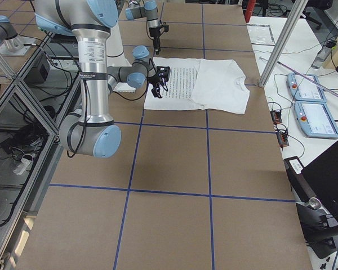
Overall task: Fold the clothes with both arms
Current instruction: 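Move both grippers down to the shirt hem corners nearest the robot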
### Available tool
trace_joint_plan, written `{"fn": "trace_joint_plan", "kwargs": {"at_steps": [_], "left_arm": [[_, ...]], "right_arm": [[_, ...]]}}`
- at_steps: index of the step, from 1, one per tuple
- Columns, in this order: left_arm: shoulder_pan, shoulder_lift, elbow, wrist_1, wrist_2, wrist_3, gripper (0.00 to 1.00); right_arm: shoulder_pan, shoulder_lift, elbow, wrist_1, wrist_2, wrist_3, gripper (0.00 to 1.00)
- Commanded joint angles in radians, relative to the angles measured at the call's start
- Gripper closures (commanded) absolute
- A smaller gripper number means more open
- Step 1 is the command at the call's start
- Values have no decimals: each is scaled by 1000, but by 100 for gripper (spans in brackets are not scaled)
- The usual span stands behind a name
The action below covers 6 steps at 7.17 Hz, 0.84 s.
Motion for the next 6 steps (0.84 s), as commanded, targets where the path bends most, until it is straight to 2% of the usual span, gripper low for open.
{"fn": "trace_joint_plan", "kwargs": {"at_steps": [1, 2, 6], "left_arm": [[27, 33, 64, -83, 12, -34, 20], [27, 38, 87, -102, 12, -40, 25], [28, 69, 101, -101, 12, -39, 25]], "right_arm": [[-8, -4, 2, 3, -8, 4, 0], [-8, -4, 2, 3, -8, 4, 0], [-8, -4, 2, 3, -10, 4, 0]]}}
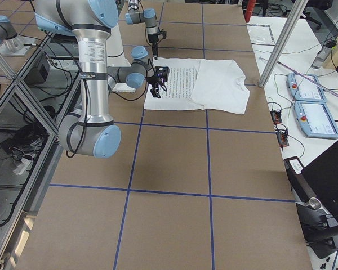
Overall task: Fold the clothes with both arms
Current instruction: 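Grasp both hem corners with the left and right grippers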
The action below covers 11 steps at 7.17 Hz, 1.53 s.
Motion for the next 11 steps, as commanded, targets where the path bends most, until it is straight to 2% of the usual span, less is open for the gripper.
{"fn": "trace_joint_plan", "kwargs": {"at_steps": [1, 2, 3, 4, 5, 8, 9, 10, 11], "left_arm": [[7, 12, 2, 3, 2, 0, 25], [9, 15, 2, 3, 2, 0, 28], [15, 15, 2, 3, 2, 0, 37], [21, 15, 2, 3, 2, -2, 52], [23, 14, 4, 3, 2, -2, 57], [47, 8, 7, 3, 3, -3, 61], [47, 5, 7, 3, 3, -3, 84], [47, 5, 4, 3, 3, -3, 100], [46, 5, -7, 3, 2, -2, 100]], "right_arm": [[0, 0, 0, 0, -1, 0, 0], [0, 1, 0, 0, 0, 0, 0], [0, 0, 0, 0, 0, 0, 0], [0, 0, 0, 0, -1, 0, 0], [0, 1, -2, 0, -1, -2, 0], [0, 0, -3, 0, -1, -2, 0], [0, -2, -3, 0, -1, -2, 0], [0, -2, -3, 0, 0, -2, 0], [-2, -3, -6, 26, 0, -2, 0]]}}
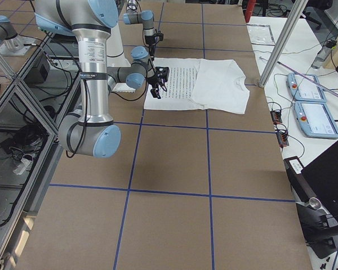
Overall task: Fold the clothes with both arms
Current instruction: 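Grasp both hem corners with the left and right grippers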
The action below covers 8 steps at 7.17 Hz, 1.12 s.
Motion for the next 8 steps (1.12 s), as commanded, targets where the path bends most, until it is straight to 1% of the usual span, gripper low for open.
{"fn": "trace_joint_plan", "kwargs": {"at_steps": [1, 2, 3, 4, 5, 6, 7, 8], "left_arm": [[-4, -2, -25, 0, -1, 6, 100], [-14, 1, -66, -2, -3, 9, 100], [-16, 4, -110, -2, -3, 9, 100], [-17, -1, -140, -3, -1, 6, 100], [-31, -1, -170, -3, -1, 7, 100], [-39, 1, -175, -3, 0, 9, 100], [-51, 5, -177, -3, 3, 13, 100], [-50, 7, -180, -3, 38, 17, 100]], "right_arm": [[-4, -35, -4, 72, 1, 0, 0], [-9, -97, -4, 164, -1, 2, 0], [-19, -147, -8, 225, -6, 21, 0], [-67, -167, -11, 232, -69, 103, 1], [-138, -167, -16, 233, -166, 164, 1], [-201, -162, -22, 235, -226, 237, 5], [-267, -158, -36, 235, -318, 294, 17], [-289, -152, -83, 290, -346, 317, 31]]}}
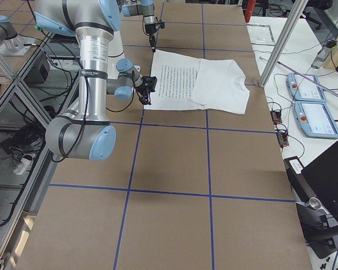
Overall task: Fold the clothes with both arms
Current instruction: 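Grasp both hem corners with the left and right grippers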
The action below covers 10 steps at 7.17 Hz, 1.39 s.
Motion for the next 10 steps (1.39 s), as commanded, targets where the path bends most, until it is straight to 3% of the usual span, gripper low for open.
{"fn": "trace_joint_plan", "kwargs": {"at_steps": [1, 3, 7, 9, 10], "left_arm": [[-3, 7, -8, 0, 32, 4, 100], [3, 7, -8, 0, 45, 3, 100], [9, 7, -10, 2, 77, 6, 100], [9, 6, -10, 2, 77, 7, 100], [9, 6, -10, 2, 77, 7, 100]], "right_arm": [[-58, -6, -101, 83, -66, 50, 31], [-86, -15, -114, 82, -83, 50, 31], [-124, -12, -114, 76, -115, 50, 51], [-132, -9, -114, 75, -115, 47, 75], [-130, -9, -112, 75, -114, 46, 100]]}}
